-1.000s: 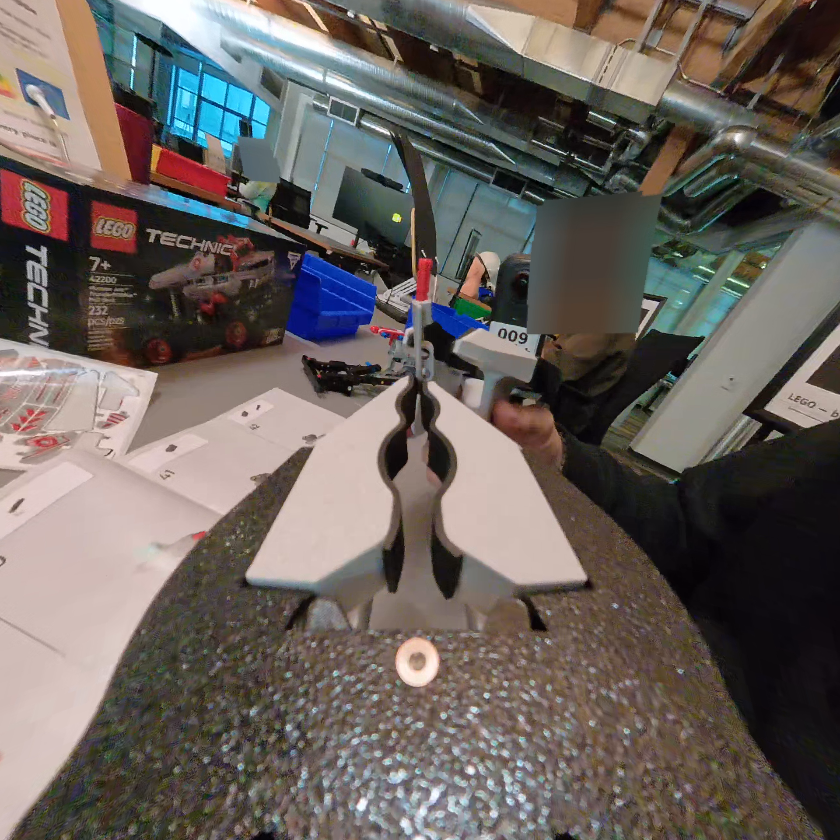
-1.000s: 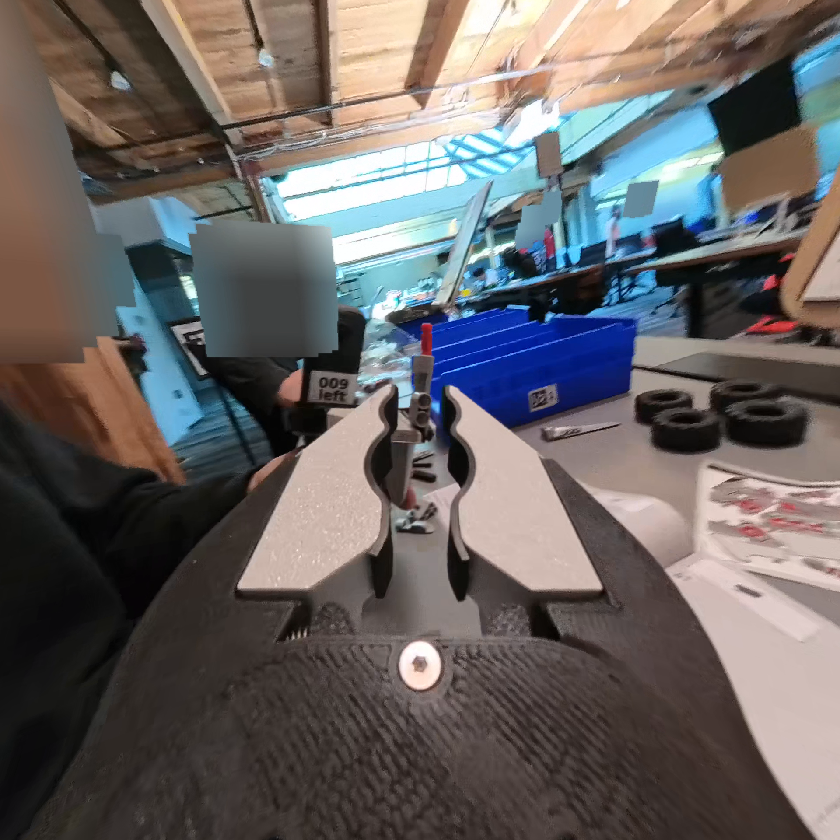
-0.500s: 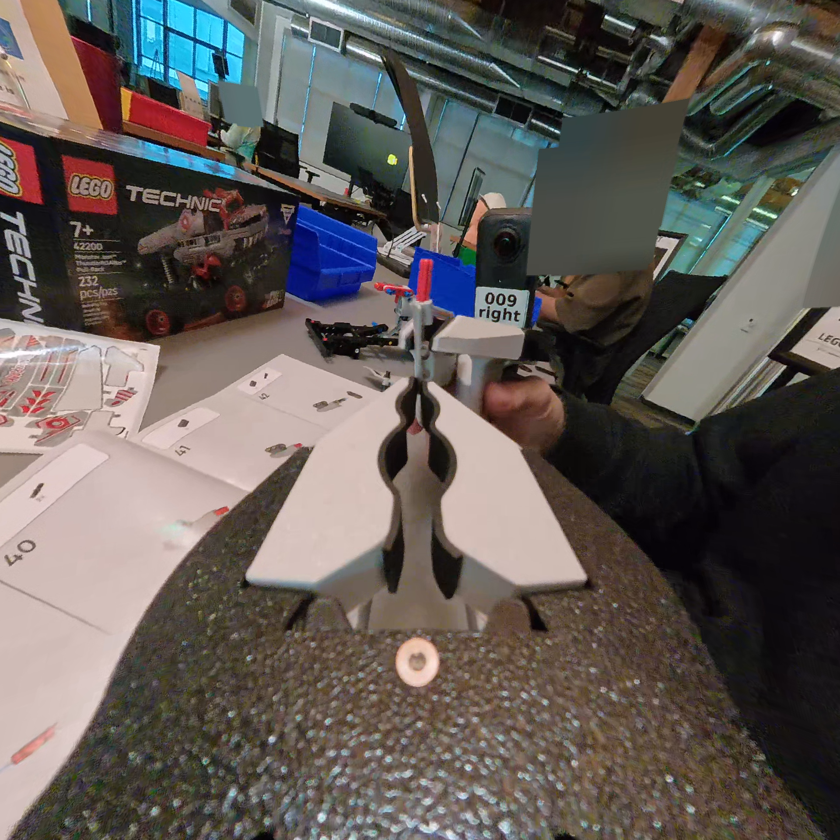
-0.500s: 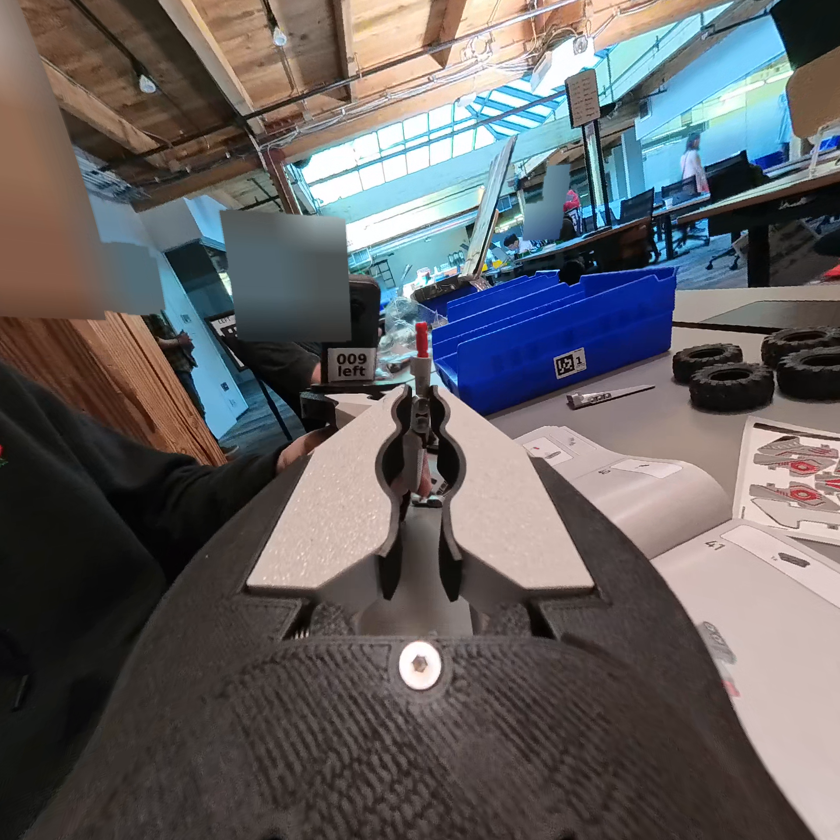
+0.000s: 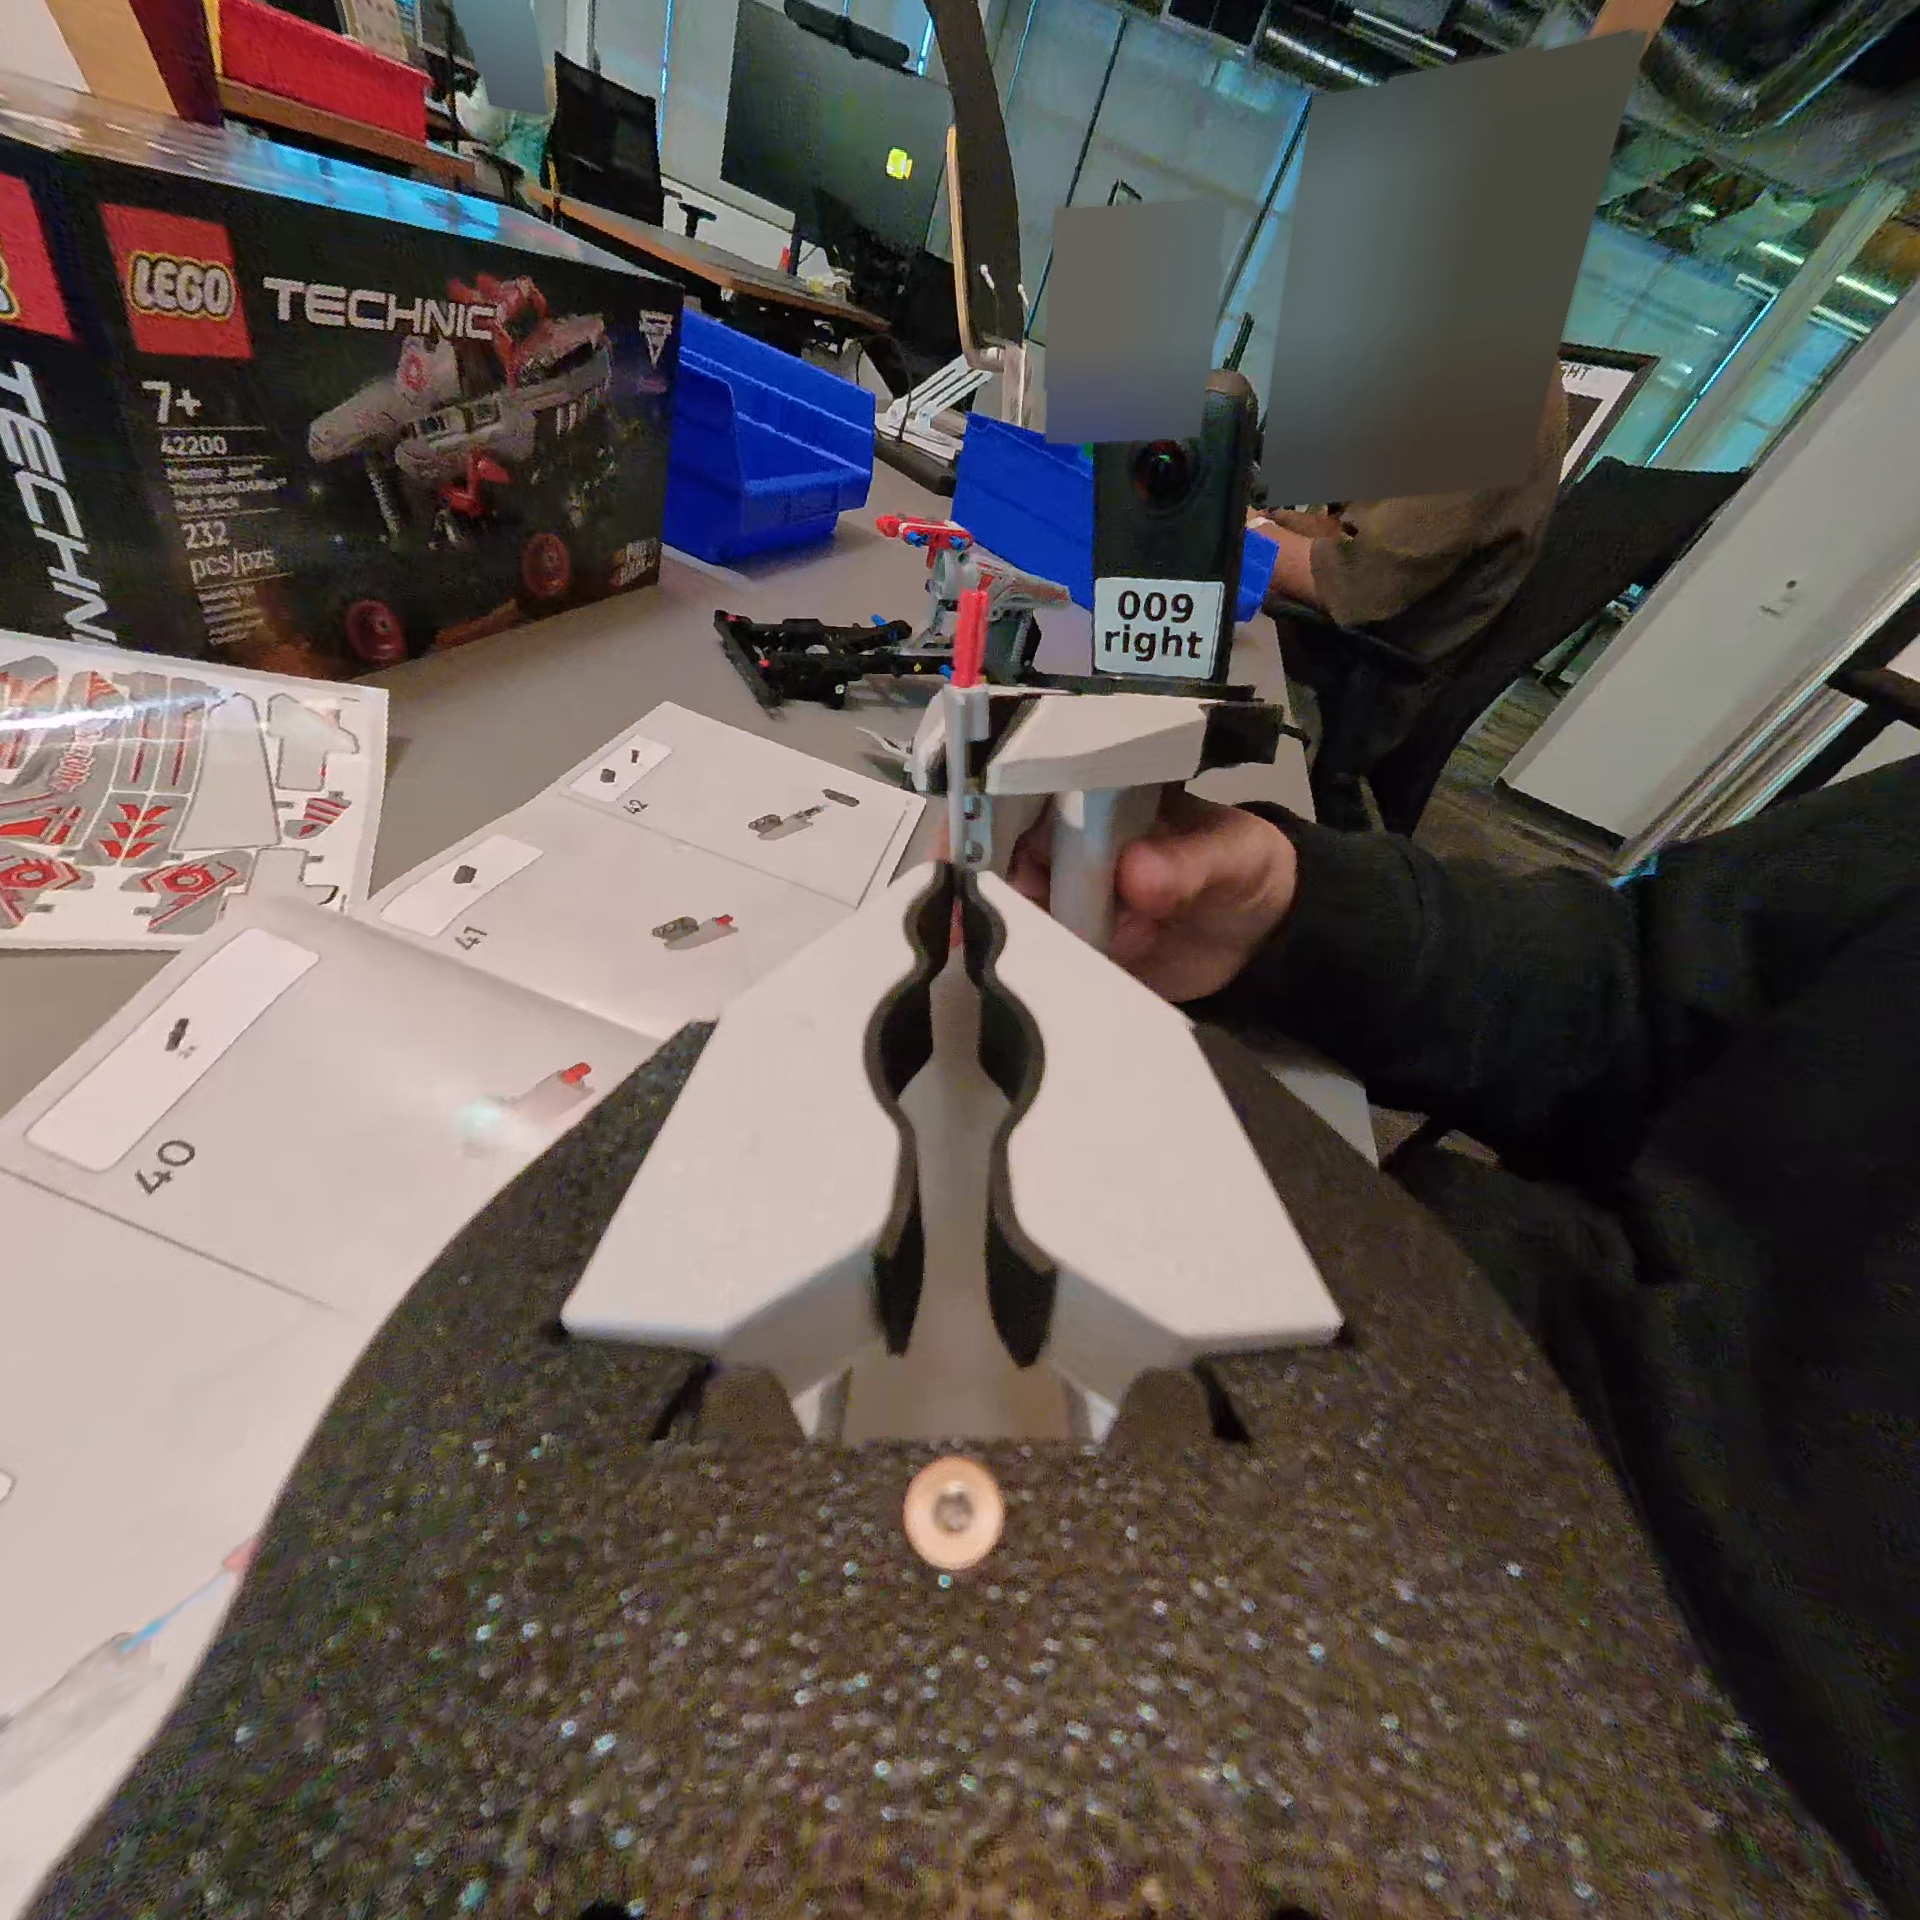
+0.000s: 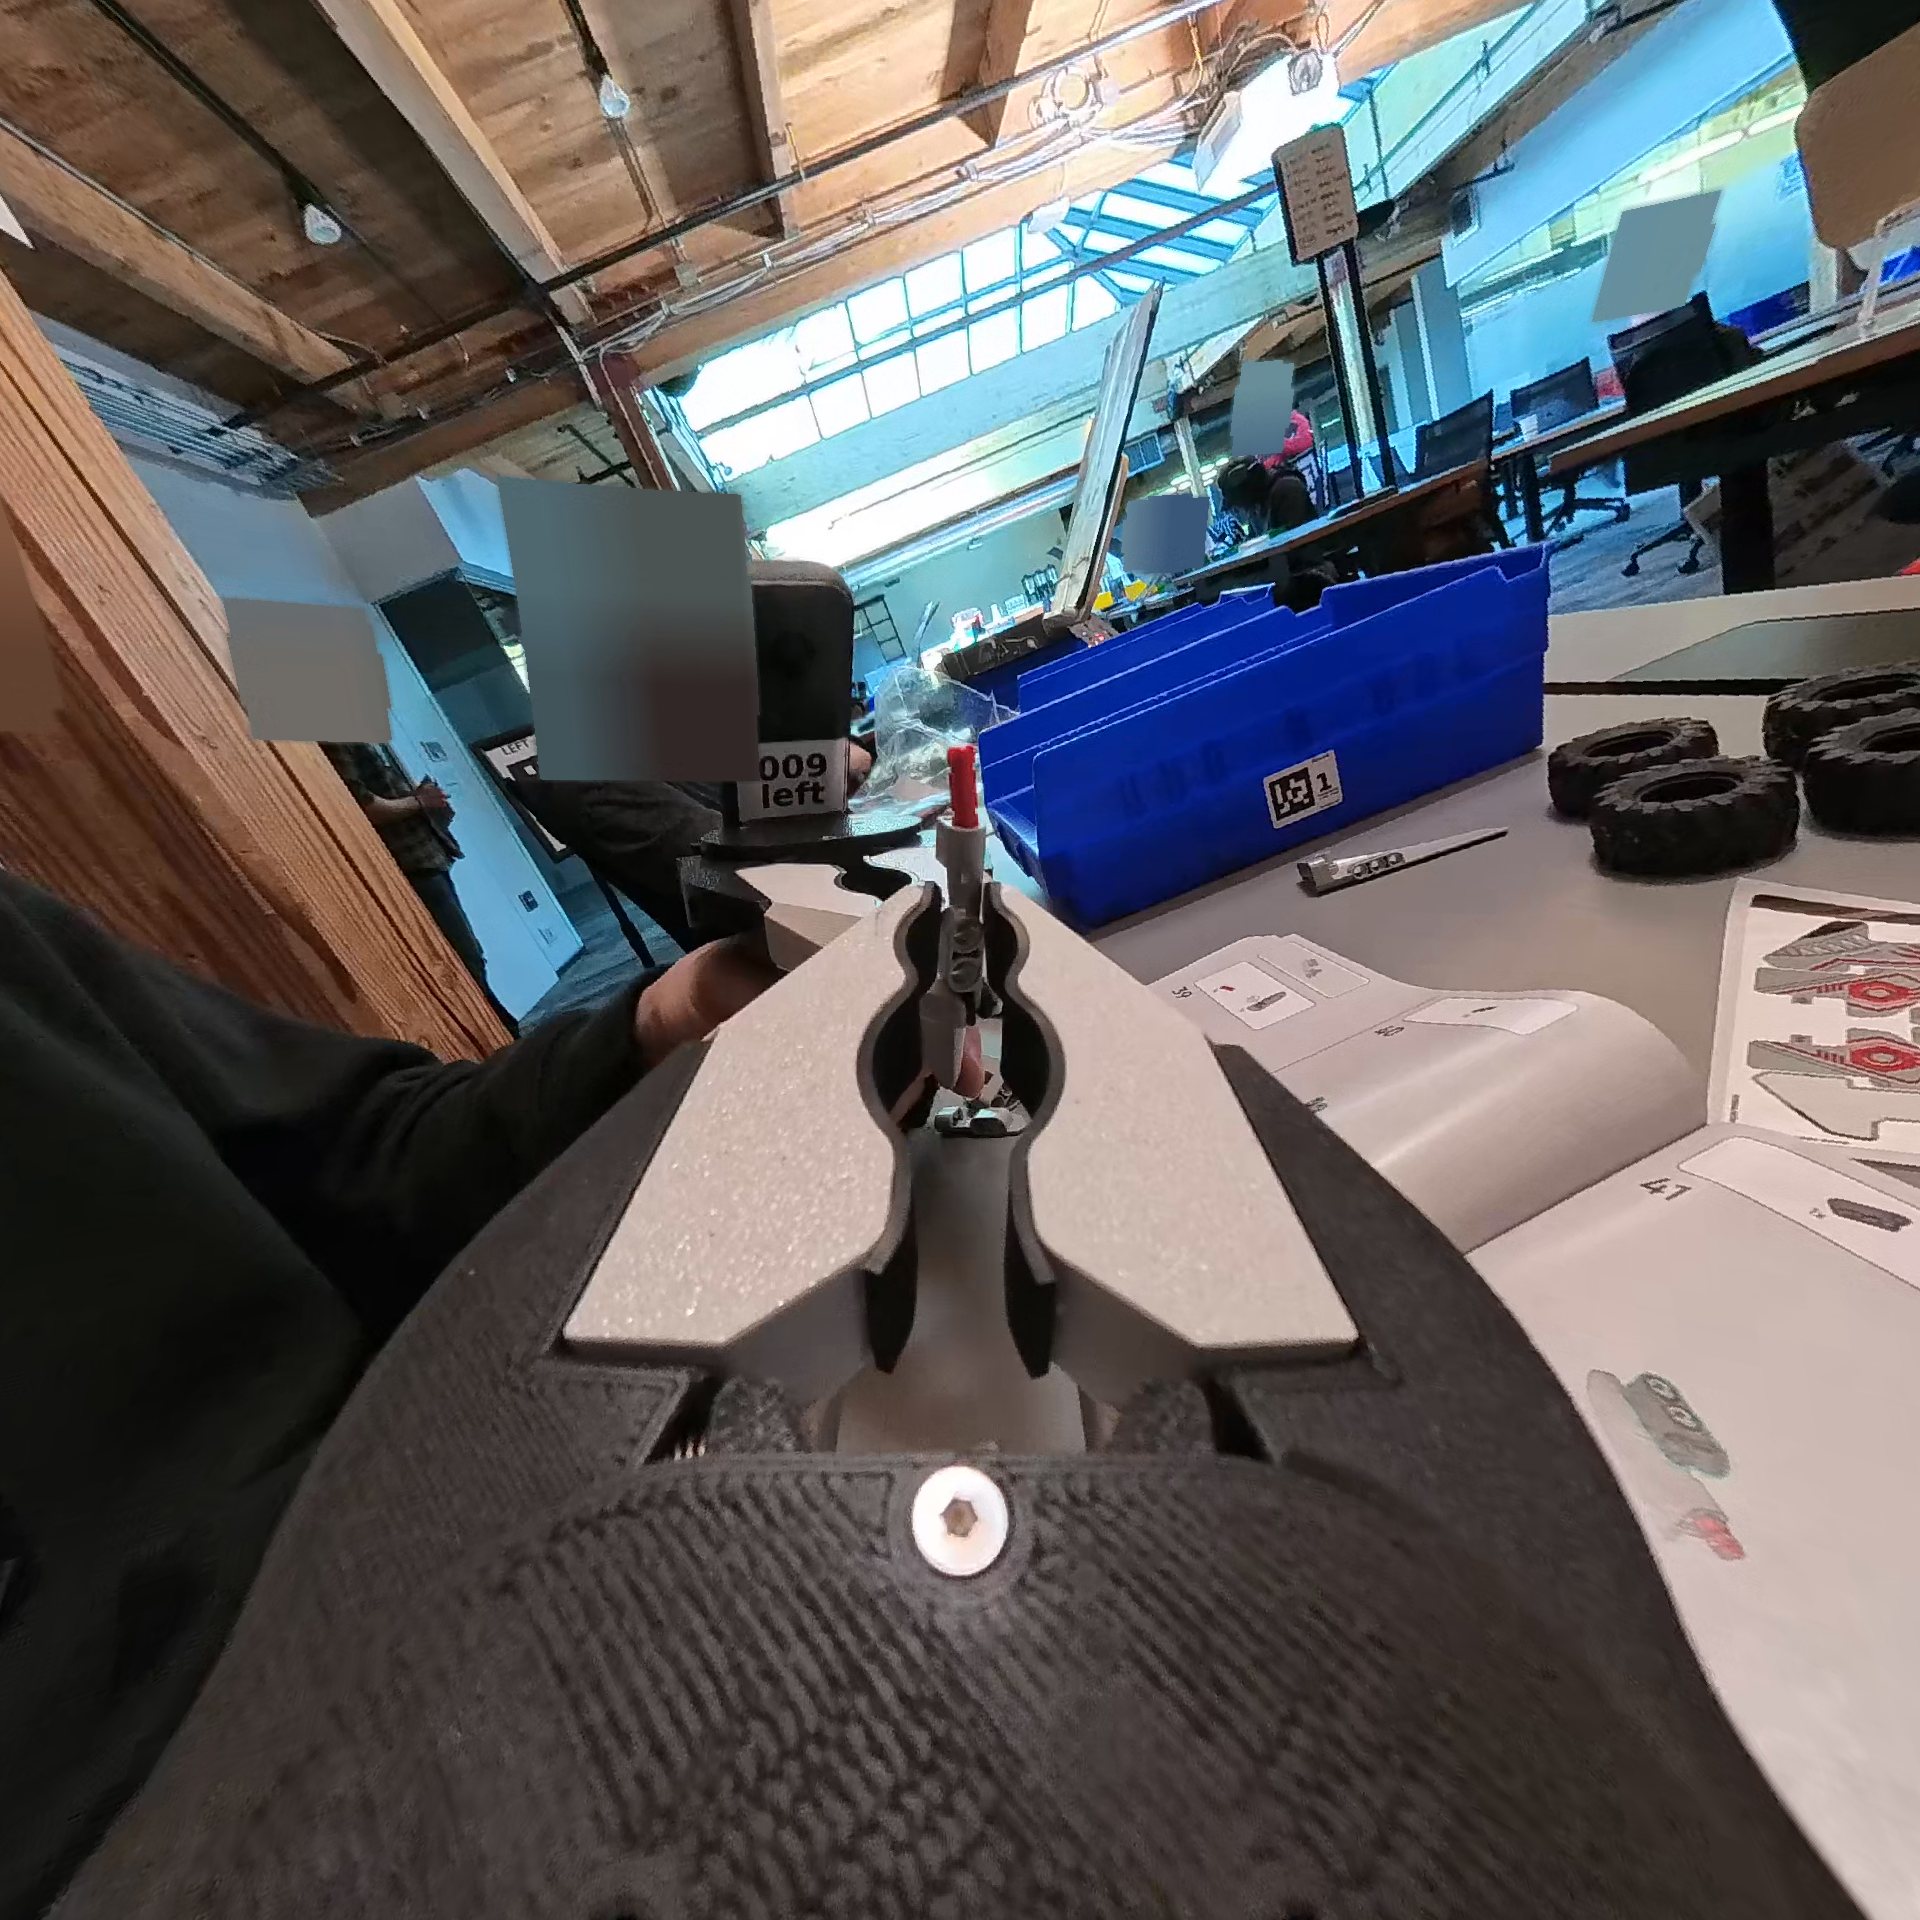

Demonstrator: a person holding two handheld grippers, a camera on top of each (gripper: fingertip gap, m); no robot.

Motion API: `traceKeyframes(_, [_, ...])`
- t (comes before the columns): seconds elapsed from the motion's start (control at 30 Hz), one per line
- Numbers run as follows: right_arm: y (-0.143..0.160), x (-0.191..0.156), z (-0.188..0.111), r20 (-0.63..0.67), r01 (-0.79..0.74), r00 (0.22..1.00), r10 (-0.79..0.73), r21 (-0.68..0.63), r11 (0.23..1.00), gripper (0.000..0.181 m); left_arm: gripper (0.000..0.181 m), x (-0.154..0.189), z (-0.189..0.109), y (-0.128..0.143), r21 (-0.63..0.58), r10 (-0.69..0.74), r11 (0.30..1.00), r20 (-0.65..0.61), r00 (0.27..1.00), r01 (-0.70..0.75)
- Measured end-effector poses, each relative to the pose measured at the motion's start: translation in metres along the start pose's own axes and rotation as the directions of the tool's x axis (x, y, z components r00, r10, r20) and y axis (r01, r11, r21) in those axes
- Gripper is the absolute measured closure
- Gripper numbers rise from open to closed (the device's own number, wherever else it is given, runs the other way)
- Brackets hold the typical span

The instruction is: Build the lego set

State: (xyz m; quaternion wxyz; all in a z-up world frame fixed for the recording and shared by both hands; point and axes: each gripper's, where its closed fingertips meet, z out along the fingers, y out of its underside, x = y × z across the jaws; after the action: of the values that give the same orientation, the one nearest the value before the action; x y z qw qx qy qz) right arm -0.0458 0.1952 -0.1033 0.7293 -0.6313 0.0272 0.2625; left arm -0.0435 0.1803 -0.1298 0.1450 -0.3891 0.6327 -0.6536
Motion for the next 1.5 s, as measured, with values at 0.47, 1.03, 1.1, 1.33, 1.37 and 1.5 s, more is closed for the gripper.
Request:
traceKeyframes(0.47, [0.001, 0.005, -0.002, -0.024, -0.011, 1.000, 0.011, 0.001, 1.000, 0.180, 0.181, -0.003, 0.000, 0.002, -0.011, 0.049, 0.999, 0.030, 0.998, -0.049])
traceKeyframes(1.03, [0.006, 0.001, -0.001, 0.047, -0.142, 0.989, 0.142, -0.016, 0.990, 0.181, 0.151, 0.000, -0.027, -0.028, -0.280, 0.838, 0.542, 0.241, 0.489, -0.792])
traceKeyframes(1.1, [0.008, -0.003, 0.000, 0.073, -0.149, 0.986, 0.151, -0.033, 0.988, 0.180, 0.150, 0.006, -0.026, -0.026, -0.295, 0.874, 0.484, 0.199, 0.443, -0.824])
traceKeyframes(1.33, [0.028, -0.006, 0.005, 0.078, -0.194, 0.974, 0.210, -0.177, 0.965, 0.180, 0.143, 0.006, -0.024, -0.018, -0.389, 0.938, 0.345, 0.102, 0.332, -0.854])
traceKeyframes(1.37, [0.031, -0.006, 0.005, 0.072, -0.199, 0.974, 0.217, -0.199, 0.960, 0.180, 0.143, 0.004, -0.025, -0.016, -0.407, 0.943, 0.327, 0.090, 0.319, -0.852])
traceKeyframes(1.5, [0.041, -0.003, 0.003, 0.044, -0.235, 0.966, 0.256, -0.272, 0.933, 0.180, 0.143, 0.002, -0.024, -0.004, -0.434, 0.950, 0.294, 0.033, 0.311, -0.851])
